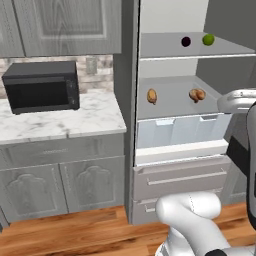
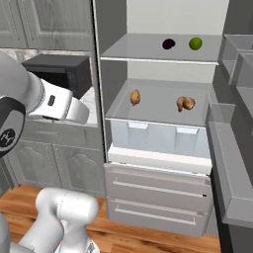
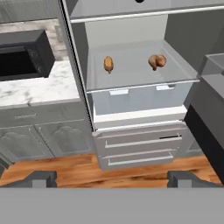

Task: Gather the lime and eggplant from the fridge and place them on a tray on the dining counter. Then gather the chicken drumsticks from the fridge and place them on the other tray.

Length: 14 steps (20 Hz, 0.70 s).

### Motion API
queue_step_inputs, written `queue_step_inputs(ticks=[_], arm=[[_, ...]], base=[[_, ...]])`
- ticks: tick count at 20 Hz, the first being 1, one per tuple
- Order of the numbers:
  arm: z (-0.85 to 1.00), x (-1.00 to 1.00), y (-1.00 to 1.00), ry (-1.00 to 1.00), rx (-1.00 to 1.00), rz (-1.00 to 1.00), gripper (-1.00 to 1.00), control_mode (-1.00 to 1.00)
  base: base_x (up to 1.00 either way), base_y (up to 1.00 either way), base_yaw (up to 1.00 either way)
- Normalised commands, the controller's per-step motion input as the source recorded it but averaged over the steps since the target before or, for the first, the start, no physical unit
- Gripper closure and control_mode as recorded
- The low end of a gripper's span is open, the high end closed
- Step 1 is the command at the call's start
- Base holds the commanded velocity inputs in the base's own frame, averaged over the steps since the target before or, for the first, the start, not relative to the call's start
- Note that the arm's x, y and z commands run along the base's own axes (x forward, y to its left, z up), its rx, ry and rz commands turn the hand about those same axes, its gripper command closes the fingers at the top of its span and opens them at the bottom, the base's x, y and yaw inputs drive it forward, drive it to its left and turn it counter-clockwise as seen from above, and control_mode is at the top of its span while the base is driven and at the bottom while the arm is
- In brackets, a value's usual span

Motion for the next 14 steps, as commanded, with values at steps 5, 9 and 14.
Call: queue_step_inputs(ticks=[5,9,14], arm=[[0.00,0.00,0.00,0.00,0.00,0.00,-1.00,1.00],[0.00,0.00,0.00,0.00,0.00,0.00,-1.00,1.00],[0.00,0.00,0.00,0.00,0.00,0.00,-1.00,1.00]], base=[[0.14,-0.47,0.00],[0.28,-0.39,0.00],[0.38,-0.28,0.00]])
